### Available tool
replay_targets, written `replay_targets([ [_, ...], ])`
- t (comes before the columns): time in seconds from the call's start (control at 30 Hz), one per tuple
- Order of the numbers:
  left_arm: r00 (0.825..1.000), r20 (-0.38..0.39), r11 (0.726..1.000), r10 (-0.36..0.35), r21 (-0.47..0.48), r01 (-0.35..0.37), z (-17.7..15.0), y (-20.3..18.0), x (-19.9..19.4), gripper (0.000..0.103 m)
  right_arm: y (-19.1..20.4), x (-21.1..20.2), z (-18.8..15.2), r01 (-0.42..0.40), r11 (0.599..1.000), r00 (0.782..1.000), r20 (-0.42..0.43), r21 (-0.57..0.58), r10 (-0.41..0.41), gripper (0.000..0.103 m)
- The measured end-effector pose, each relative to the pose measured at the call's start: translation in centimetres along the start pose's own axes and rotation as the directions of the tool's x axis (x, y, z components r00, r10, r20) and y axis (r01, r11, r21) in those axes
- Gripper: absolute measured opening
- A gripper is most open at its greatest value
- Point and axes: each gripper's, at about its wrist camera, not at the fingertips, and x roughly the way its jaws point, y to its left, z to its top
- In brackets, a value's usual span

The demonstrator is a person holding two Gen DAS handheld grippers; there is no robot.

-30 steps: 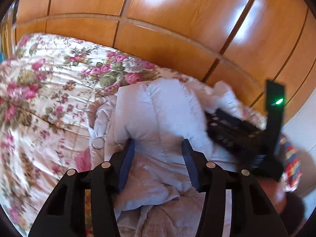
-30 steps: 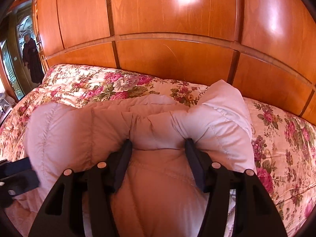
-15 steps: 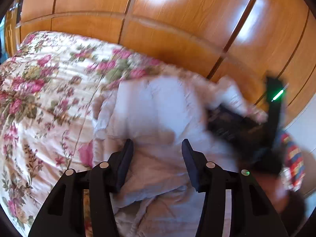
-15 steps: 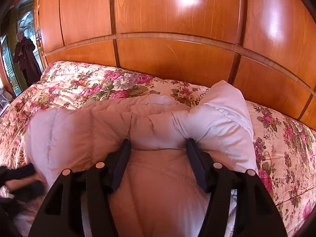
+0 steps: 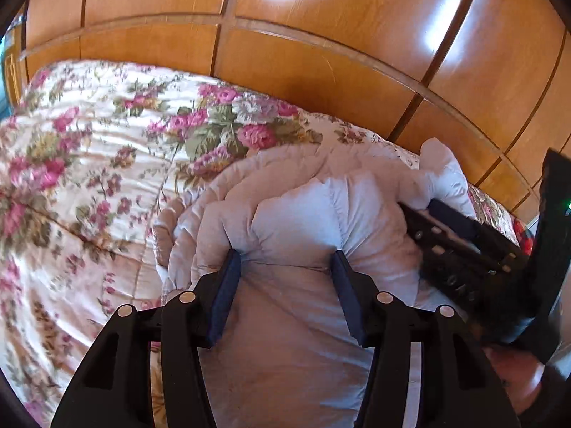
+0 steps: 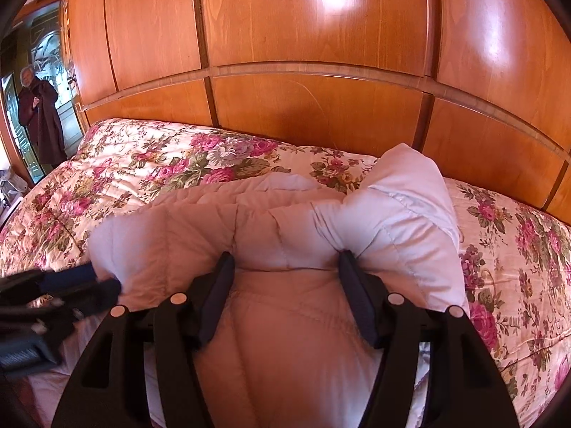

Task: Fold small clothes
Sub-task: 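Hold the folded jacket bundle with the left gripper while the right gripper holds its other end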

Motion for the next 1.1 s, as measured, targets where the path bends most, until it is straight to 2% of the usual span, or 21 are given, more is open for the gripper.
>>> replay_targets([
  [0.13, 1.000, 0.015, 1.000, -0.007, -0.005, 0.007, -0.6, 0.3, 0.3, 0.053, 0.5, -0.1, -0.1, 0.010, 1.000, 1.000, 0.006, -0.019, -0.010, 0.064],
  [0.2, 1.000, 0.025, 1.000, 0.008, 0.018, -0.008, -0.9, 0.0, 0.4, 0.053, 0.4, -0.7, 0.0, -0.014, 1.000, 1.000, 0.013, -0.011, 0.014, 0.070],
  [0.3, 0.999, 0.036, 1.000, 0.004, 0.022, -0.005, -1.2, 0.4, 0.3, 0.053, -0.6, -3.6, -0.2, -0.099, 0.994, 0.993, 0.066, 0.053, 0.096, 0.080],
  [0.47, 0.998, 0.045, 0.999, -0.032, -0.017, 0.033, -1.2, 1.3, 0.3, 0.053, -1.9, -7.4, -0.8, -0.088, 0.991, 0.990, 0.117, 0.105, 0.076, 0.082],
  [0.53, 0.998, 0.050, 0.999, -0.040, -0.024, 0.042, -1.3, 1.4, 0.2, 0.053, -2.0, -7.2, -1.2, -0.048, 0.993, 0.996, 0.075, 0.104, 0.041, 0.082],
  [0.63, 0.997, 0.053, 0.998, -0.053, -0.033, 0.054, -1.3, 1.5, 0.2, 0.053, -2.3, -5.0, -2.3, -0.031, 0.992, 0.999, -0.022, 0.119, 0.034, 0.080],
  [0.67, 0.997, 0.053, 0.998, -0.054, -0.034, 0.056, -1.3, 1.5, 0.2, 0.053, -2.4, -4.5, -2.5, -0.033, 0.991, 0.999, -0.029, 0.126, 0.037, 0.081],
  [1.1, 0.996, 0.067, 0.997, -0.060, -0.041, 0.063, -1.7, 1.5, -0.5, 0.053, -3.5, -5.2, -3.8, -0.086, 0.982, 0.996, 0.041, 0.168, 0.080, 0.082],
])
